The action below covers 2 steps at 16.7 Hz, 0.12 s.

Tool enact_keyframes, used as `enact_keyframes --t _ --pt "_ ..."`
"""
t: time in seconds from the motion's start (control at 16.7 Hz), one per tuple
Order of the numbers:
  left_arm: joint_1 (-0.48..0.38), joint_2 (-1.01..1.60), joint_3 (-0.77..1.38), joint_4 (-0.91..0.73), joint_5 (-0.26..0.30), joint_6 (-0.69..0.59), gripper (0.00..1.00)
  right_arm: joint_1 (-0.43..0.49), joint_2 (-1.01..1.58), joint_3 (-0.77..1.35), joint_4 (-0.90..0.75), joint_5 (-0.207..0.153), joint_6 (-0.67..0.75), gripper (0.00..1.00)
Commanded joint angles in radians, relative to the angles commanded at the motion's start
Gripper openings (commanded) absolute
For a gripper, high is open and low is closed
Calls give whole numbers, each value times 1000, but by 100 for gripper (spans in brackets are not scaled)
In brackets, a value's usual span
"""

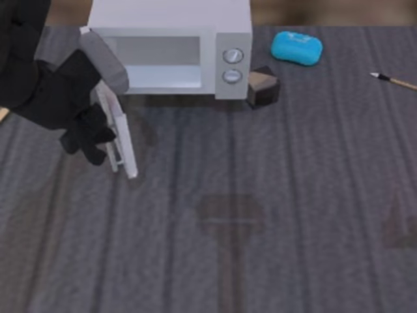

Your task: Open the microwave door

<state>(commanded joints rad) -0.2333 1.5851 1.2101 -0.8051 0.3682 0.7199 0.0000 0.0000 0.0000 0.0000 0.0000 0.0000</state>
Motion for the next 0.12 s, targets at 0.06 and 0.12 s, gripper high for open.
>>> enact_keyframes --t 0.06,0.12 --pt "0 0 0 0 0 0 0 0 0 0 0 0 0 100" --pt "0 0 0 0 0 0 0 0 0 0 0 0 0 100"
